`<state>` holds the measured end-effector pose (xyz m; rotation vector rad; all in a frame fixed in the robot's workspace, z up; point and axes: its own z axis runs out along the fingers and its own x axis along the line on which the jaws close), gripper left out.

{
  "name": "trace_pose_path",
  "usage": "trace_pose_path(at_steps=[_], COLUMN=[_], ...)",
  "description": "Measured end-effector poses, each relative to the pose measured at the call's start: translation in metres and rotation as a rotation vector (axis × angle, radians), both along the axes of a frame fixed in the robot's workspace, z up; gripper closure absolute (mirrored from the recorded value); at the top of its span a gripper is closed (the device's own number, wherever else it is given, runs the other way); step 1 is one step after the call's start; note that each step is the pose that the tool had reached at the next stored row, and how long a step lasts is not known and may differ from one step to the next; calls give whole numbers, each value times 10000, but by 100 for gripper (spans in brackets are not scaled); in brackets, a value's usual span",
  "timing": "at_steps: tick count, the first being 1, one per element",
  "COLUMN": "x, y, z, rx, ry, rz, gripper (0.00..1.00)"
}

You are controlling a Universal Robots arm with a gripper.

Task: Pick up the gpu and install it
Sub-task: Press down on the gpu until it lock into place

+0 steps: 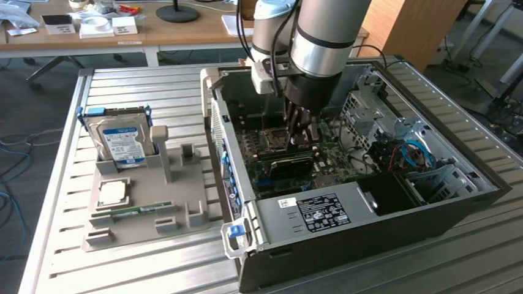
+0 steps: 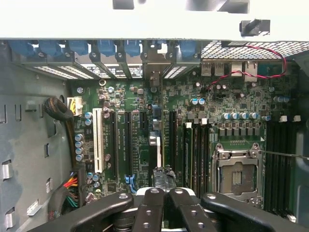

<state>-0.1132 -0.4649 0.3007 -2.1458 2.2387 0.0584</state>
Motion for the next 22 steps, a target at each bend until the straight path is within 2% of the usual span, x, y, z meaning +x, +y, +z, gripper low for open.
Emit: trace_pose_path(at_steps=[19, 22], x=[0, 0], y=[0, 13], z=[-32, -34], rx=[-1, 0], ry=[0, -1], rz=[0, -1], gripper=[89, 89])
